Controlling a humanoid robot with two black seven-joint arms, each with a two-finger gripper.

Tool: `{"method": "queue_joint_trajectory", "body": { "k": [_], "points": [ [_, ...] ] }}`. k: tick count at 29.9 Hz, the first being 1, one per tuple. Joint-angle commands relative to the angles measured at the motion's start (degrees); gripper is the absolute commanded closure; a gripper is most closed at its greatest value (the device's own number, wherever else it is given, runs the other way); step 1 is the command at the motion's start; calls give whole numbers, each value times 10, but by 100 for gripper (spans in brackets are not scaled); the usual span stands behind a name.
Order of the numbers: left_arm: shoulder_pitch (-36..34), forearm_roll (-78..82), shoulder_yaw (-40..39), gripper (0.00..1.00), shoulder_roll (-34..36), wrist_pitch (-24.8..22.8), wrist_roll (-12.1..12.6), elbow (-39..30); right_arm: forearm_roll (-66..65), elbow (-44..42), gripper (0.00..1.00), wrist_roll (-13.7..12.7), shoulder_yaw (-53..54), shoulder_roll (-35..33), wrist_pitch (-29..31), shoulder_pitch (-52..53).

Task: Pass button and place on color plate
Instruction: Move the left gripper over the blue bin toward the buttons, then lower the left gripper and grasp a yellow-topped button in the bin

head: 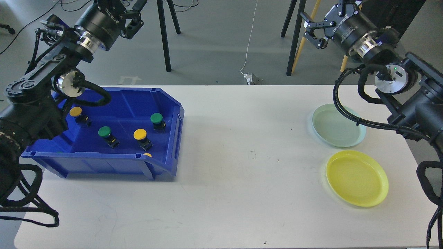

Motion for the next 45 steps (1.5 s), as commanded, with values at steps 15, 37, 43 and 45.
{"method": "queue_joint_trajectory", "body": {
  "k": [15, 37, 43, 45],
  "points": [
    [-1, -98, -48, 0, -41, 0, 0, 24, 0, -47, 0, 6, 9, 2, 0, -11],
    [-120, 817, 354, 0, 176, 0, 0, -287, 8, -45, 0, 9, 104, 19, 0, -112],
    [-76, 878, 377, 1, 176, 0, 0, -276, 8, -46, 0, 8, 100, 18, 0, -114],
    [-73, 877, 376, 1, 172, 0, 0, -269, 8, -47, 0, 8, 100, 17, 0, -114]
  ]
}}
